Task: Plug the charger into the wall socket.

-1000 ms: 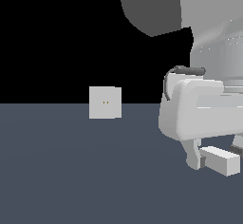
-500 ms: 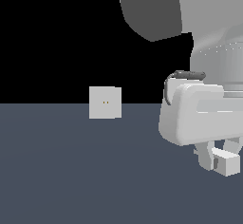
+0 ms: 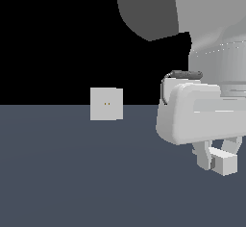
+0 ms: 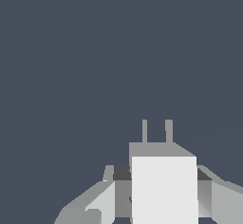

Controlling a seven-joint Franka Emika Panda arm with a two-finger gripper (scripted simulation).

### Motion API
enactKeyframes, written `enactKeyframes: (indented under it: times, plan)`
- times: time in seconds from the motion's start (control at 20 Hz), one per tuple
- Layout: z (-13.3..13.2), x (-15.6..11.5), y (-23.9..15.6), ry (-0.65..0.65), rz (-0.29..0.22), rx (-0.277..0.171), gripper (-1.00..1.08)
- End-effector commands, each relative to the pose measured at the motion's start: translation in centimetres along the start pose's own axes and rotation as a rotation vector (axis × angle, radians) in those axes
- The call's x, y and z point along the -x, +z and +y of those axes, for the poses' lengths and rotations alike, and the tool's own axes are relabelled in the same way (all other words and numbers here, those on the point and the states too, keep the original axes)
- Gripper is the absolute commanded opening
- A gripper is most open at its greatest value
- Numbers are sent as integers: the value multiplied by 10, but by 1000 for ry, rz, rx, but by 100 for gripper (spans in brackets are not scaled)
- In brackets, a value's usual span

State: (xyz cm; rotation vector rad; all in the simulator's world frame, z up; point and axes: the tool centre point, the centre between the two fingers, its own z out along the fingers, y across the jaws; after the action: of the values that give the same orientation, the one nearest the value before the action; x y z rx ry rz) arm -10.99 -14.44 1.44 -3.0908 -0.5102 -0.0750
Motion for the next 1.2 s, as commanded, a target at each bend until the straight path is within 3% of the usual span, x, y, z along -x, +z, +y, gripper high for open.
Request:
enactKeyframes:
  times: [0.0, 0.35, 1.15]
  plan:
    - [-5, -6, -3, 2, 1, 0, -100]
    - [-32, -38, -18, 24, 1, 1, -100]
    - [-116, -152, -67, 96, 1, 5, -100]
